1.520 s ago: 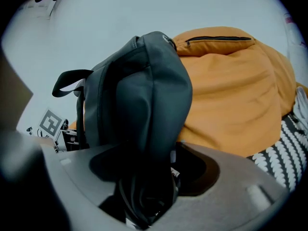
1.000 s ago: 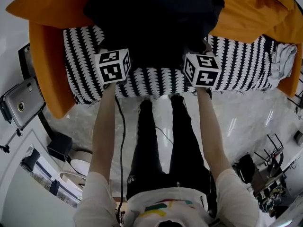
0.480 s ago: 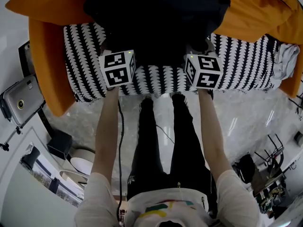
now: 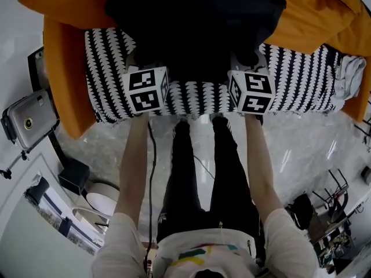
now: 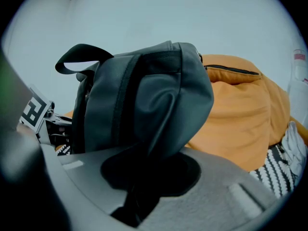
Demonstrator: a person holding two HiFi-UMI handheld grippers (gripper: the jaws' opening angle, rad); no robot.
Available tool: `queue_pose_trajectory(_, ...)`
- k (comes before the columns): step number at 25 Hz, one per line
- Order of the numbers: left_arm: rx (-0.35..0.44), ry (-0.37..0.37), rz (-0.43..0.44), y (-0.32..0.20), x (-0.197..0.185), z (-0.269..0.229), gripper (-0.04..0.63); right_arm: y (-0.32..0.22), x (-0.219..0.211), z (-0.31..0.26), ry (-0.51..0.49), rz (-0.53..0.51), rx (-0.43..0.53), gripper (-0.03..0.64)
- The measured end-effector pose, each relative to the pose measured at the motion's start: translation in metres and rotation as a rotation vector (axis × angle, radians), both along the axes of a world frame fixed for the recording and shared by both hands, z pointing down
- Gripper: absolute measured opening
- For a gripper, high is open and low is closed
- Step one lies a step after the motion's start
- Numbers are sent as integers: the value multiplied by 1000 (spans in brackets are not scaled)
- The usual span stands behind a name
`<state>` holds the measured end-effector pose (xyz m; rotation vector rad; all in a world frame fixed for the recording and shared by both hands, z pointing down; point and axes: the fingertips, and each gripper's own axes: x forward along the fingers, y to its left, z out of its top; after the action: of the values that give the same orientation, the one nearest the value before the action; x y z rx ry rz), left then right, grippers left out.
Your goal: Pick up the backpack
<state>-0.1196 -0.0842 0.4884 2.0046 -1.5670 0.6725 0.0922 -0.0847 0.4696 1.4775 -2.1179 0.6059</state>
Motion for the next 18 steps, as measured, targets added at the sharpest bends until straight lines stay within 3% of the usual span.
queue_pose_trajectory(8,106,19,-38,1,-9,-114,78,-4,-9,-115,-5,-4,122,84)
queue_pose_trajectory(18,328,34,-69,-31,3,-327,78,-37,4,-326,-10,21,348,80)
